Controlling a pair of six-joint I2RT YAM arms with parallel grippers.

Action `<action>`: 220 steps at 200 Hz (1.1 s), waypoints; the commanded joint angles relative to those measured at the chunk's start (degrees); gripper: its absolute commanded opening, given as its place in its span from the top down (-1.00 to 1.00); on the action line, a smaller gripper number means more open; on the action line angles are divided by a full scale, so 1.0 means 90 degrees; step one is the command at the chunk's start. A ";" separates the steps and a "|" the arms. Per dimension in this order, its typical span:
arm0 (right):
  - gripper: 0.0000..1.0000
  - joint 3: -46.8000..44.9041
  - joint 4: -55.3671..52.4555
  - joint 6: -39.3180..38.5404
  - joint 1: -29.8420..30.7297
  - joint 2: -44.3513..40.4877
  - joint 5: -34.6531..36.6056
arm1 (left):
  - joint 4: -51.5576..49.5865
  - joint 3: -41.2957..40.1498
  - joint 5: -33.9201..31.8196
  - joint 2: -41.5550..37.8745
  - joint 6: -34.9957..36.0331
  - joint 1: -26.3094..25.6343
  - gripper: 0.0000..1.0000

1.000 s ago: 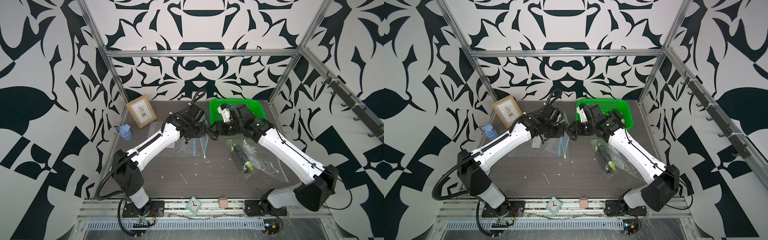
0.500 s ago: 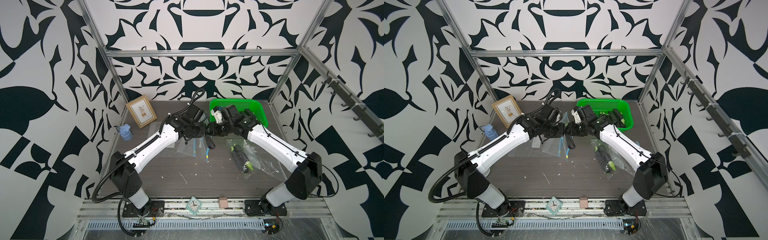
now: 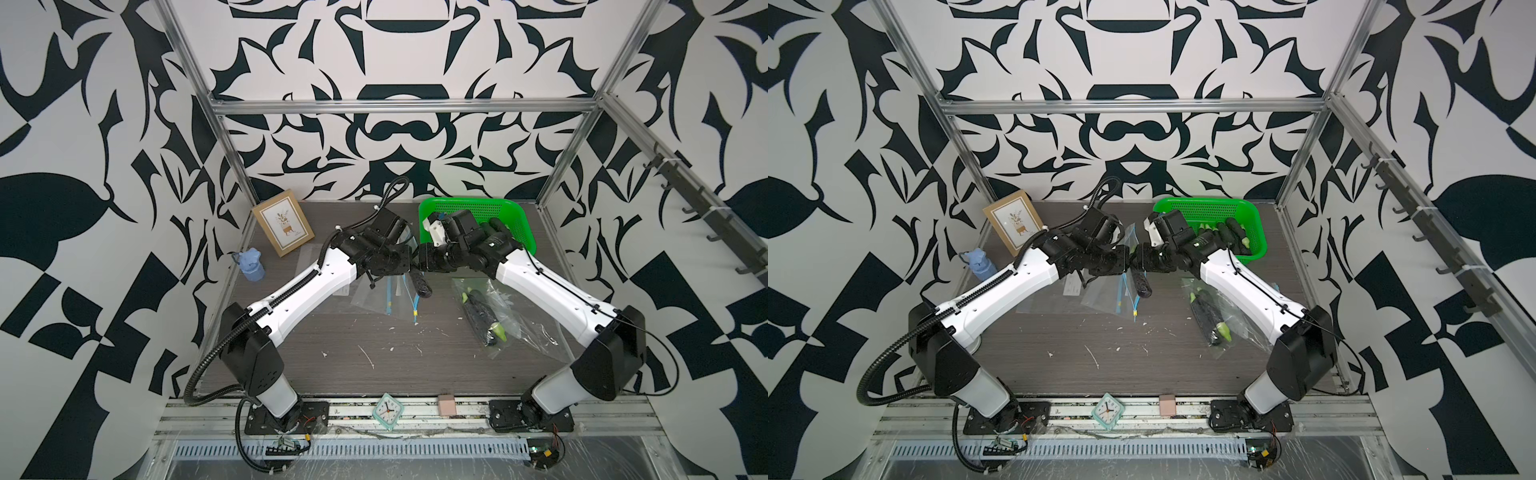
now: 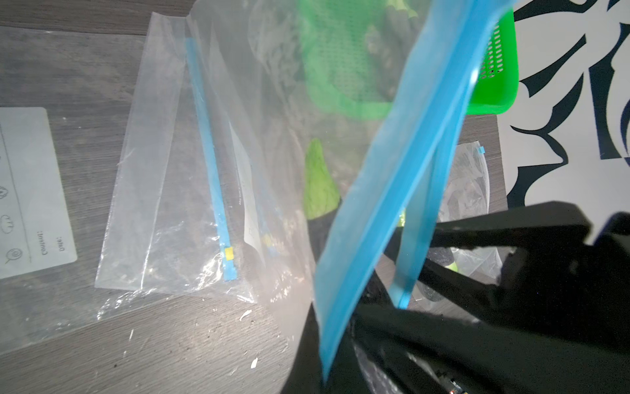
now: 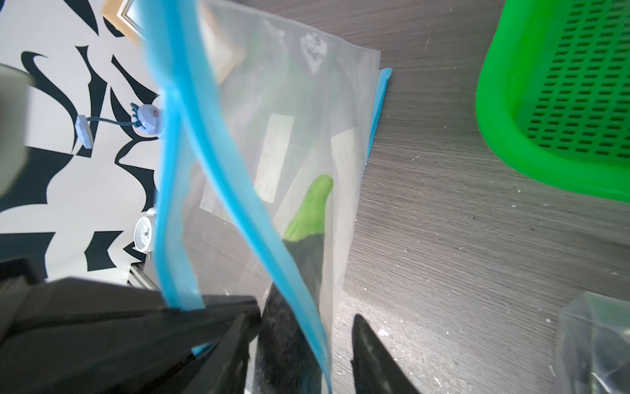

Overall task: Place the eggplant in a zip-top bag and seal the zipper
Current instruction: Place the eggplant in the zipper food storage bag.

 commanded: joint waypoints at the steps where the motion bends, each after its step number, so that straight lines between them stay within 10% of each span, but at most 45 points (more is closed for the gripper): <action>1: -0.06 0.0343 0.0001 -0.0086 -0.0002 -0.0476 0.0069 | 0.0069 -0.0007 0.0109 -0.0015 -0.0012 -0.0010 1.00; 38: -0.08 0.0196 -0.0321 -0.0157 -0.0185 -0.0975 -0.0083 | 0.0056 0.0035 0.0119 0.0045 0.0005 0.0004 1.00; 104: 0.66 -0.0249 -0.1960 -0.0905 -0.0269 -0.2000 -0.0470 | 0.0013 0.0270 0.0138 0.0180 0.0108 0.0043 1.00; 220: 0.71 -0.0554 -0.1391 -0.0977 0.0138 -0.1230 -0.1310 | -0.0065 0.0369 0.0046 0.0111 0.0090 0.0044 1.00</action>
